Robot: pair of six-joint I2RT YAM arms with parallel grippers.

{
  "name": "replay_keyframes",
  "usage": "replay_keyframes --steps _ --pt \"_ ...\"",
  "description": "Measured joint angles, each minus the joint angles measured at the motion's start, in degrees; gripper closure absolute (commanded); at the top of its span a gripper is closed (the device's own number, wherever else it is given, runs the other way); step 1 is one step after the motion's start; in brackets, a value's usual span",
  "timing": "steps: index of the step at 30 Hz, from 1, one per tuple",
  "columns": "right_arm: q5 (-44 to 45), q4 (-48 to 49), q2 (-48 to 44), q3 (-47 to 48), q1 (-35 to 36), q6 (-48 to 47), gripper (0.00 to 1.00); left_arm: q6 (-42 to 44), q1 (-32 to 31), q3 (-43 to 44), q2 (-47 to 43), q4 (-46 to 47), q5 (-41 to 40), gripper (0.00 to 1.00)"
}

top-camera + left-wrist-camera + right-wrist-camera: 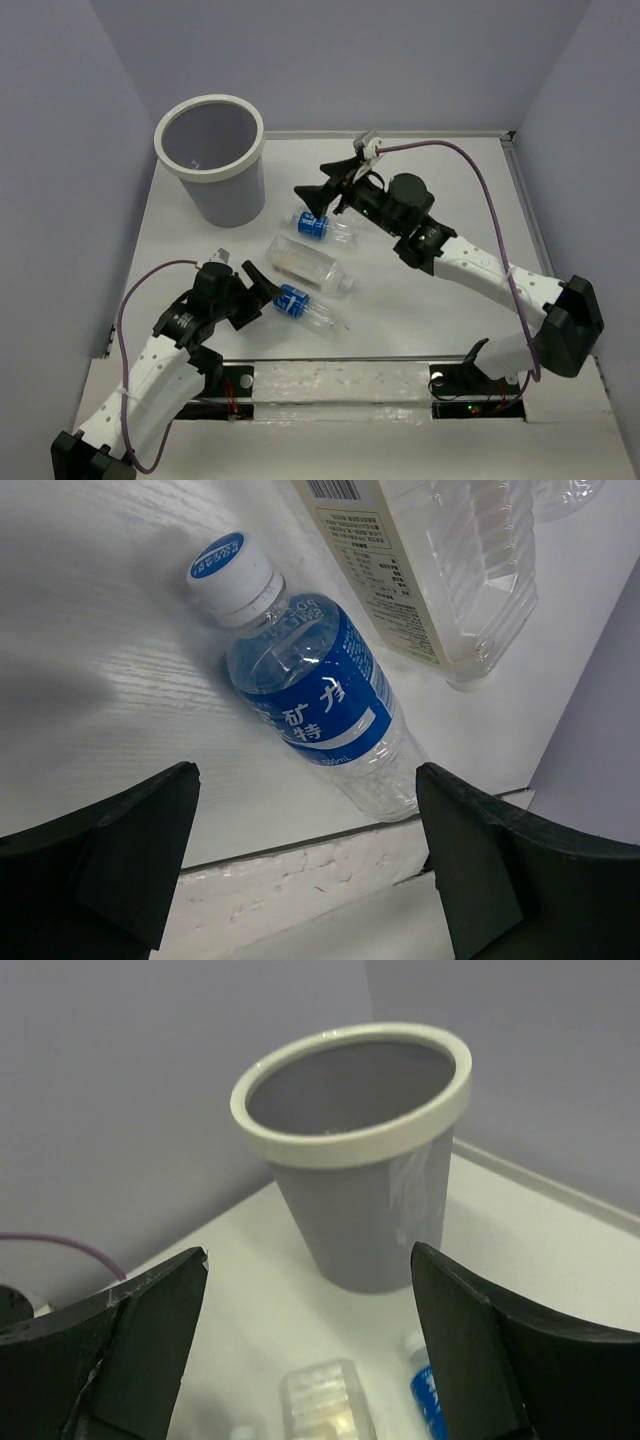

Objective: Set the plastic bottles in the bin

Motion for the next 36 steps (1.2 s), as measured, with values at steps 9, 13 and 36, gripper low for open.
replay_keyframes --steps 9,13,36 --pt "-2.6 -6.6 -11.2 -21.1 0.0 2.0 0.08 -7.3 -5.8 0.0 6.0 5.7 -6.3 0.01" --pt "-4.3 -9.1 -13.7 -26.7 0.0 3.0 0.08 -10.1 -10.8 0.0 12.0 10.8 -9.2 0.01" --pt "-8.2 -13.0 -20.1 -31.7 0.0 6.7 0.0 -15.9 -17.3 -0.2 27.0 19.3 -23.6 0.52"
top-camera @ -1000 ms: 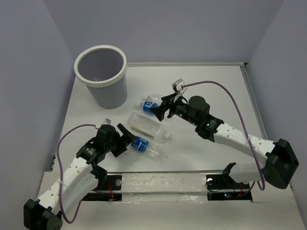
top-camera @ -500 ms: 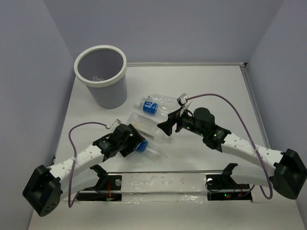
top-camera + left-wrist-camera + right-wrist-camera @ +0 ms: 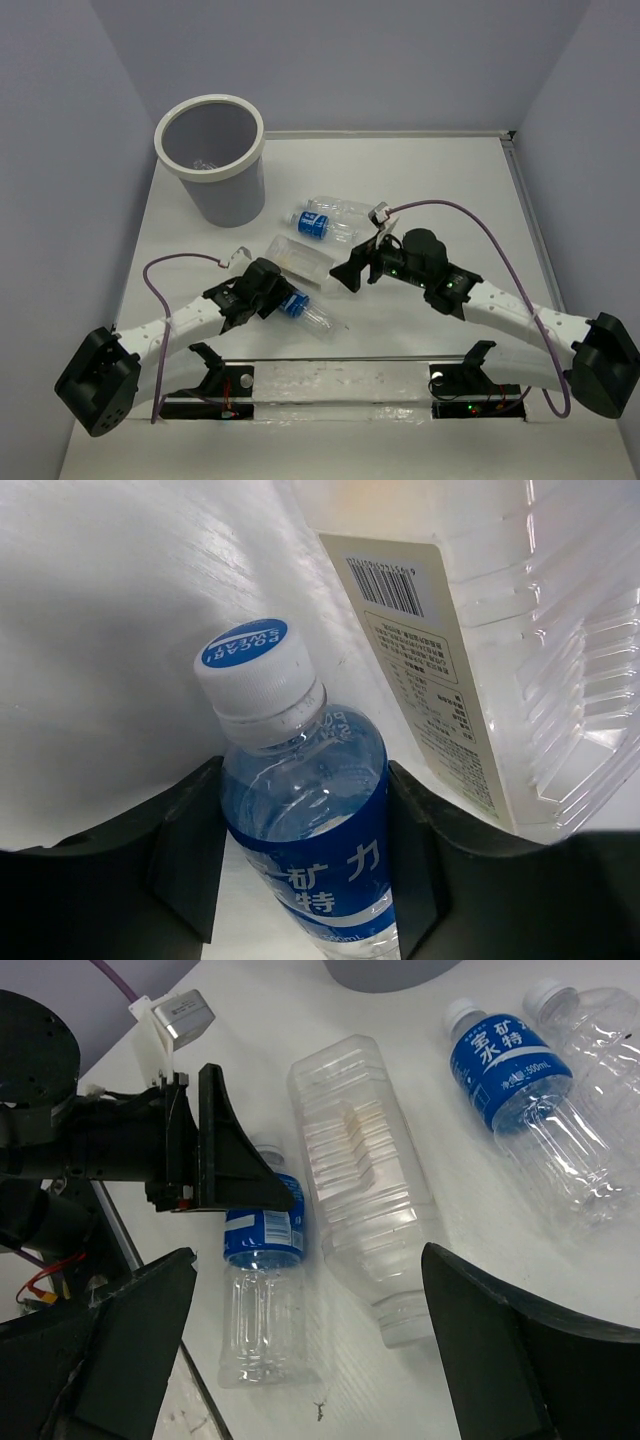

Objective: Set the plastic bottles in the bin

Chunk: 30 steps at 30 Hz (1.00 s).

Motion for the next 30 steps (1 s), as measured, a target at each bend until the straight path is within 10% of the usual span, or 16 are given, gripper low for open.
replay_keyframes --steps 16,30 --pt "2.4 -5.4 20.7 9.1 0.0 -5.6 0.0 4.8 -0.7 0.5 -16.0 -11.6 1.3 0.61" --pt "0.4 -8.0 26.7 12.6 0.1 -9.5 0.0 15.7 -0.9 34.7 -25.3 -29.6 -15.1 0.61"
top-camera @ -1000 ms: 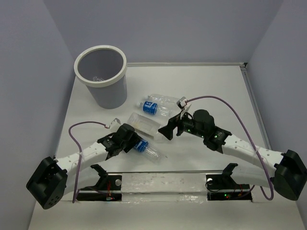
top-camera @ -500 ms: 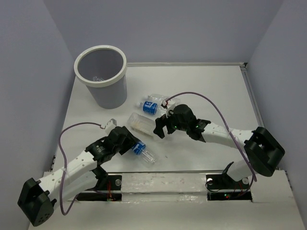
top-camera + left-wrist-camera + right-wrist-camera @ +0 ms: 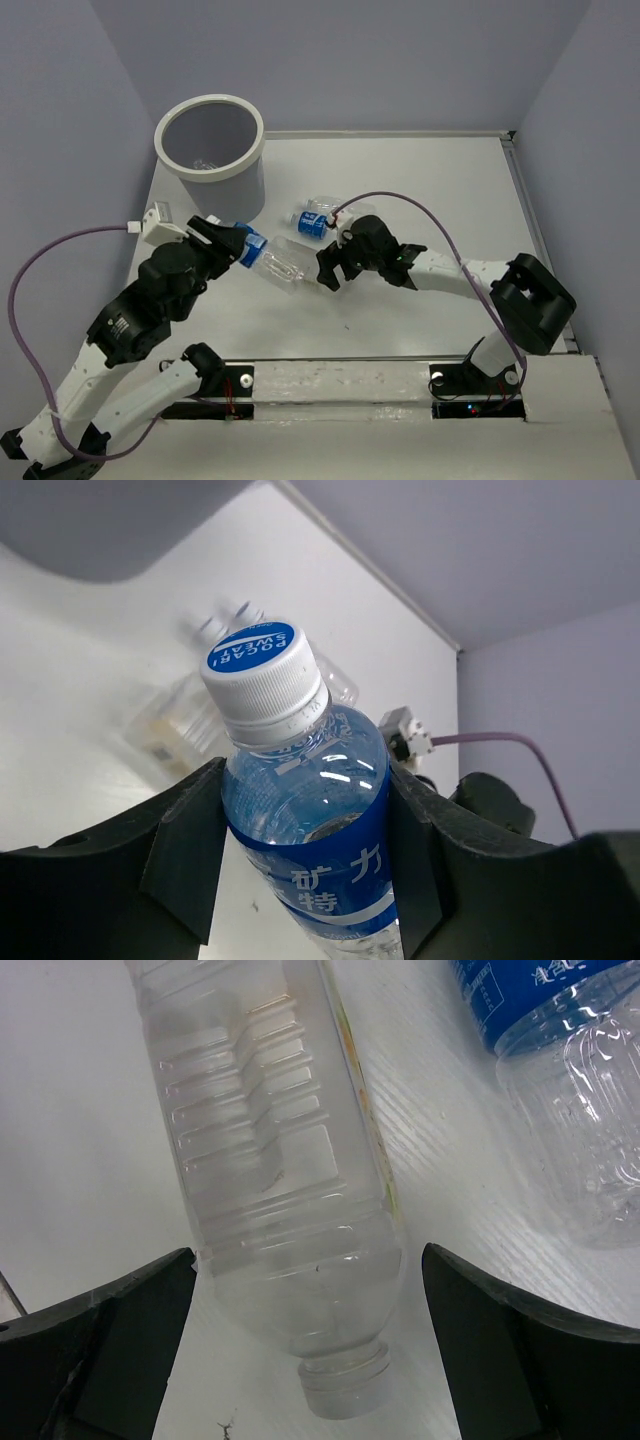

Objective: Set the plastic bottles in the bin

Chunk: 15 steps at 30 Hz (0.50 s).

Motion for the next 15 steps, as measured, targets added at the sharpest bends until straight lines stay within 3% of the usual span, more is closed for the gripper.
replay_keyframes --steps 10,15 --pt "0.5 -5.2 5.2 8.5 1.6 -4.7 0.0 16.7 0.1 17.8 12.6 13.5 -13.6 0.6" --pt "1.6 -10.0 8.9 13.4 3.7 -8.2 0.0 25.2 3.5 23.9 20.3 21.4 -16.9 0.6"
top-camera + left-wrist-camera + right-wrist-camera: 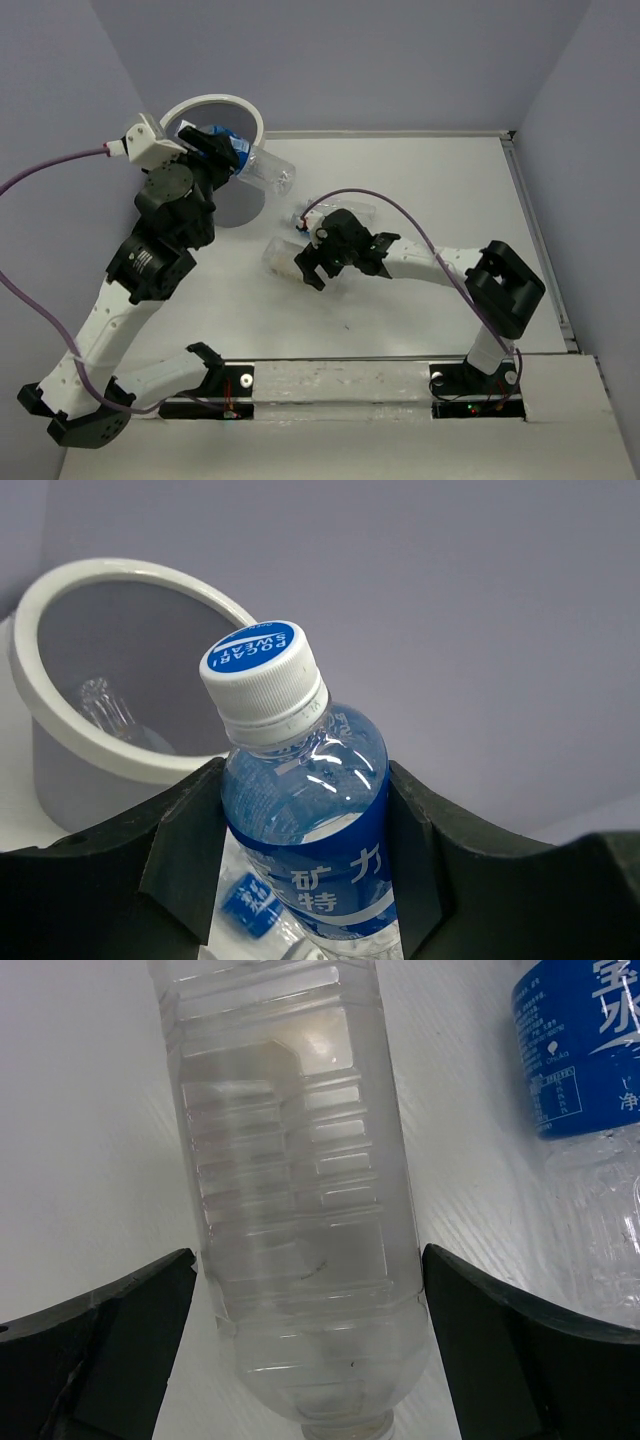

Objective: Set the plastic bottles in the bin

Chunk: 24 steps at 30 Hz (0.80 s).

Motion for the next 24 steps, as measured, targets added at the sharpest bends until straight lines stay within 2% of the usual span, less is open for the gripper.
replay_keyframes --steps 5,7,10,11,13,14,15,20,24 --pt "2.3 -4.2 3.4 4.3 1.6 -2.6 0.01 4.0 6.9 3.7 5.4 2.2 1.6 0.6" --pt "3.6 -5.2 4.5 5.1 2.4 -3.1 0.04 5.0 10.9 5.9 7.5 2.7 2.8 0.61" --pt "5.5 -6.5 5.2 5.2 3.6 -3.7 0.26 6.3 16.7 8.1 10.3 3.8 4.0 0.6" --pt "6.2 -6.5 5.2 5.2 4.0 -3.7 0.36 6.8 18.4 8.3 11.2 4.3 4.3 0.6" --pt "7.0 -6.6 5.2 5.4 4.4 -3.7 0.43 7.5 21.2 8.3 12.8 4.7 4.4 0.61" --pt "7.4 -6.7 5.2 5.4 4.6 -3.4 0.54 7.9 22.7 8.3 13.9 5.0 4.4 0.61" --pt "7.6 -6.6 5.1 5.2 4.6 -3.2 0.58 8.2 23.6 8.3 14.7 5.5 4.4 0.61" --pt "7.7 -5.9 2.7 2.2 4.6 -1.3 0.6 11.1 27.5 8.4 20.6 9.2 2.3 0.6" --pt "7.6 -5.8 -1.0 -0.7 4.7 0.5 0.61 15.3 27.7 8.4 25.2 13.0 -0.9 0.58"
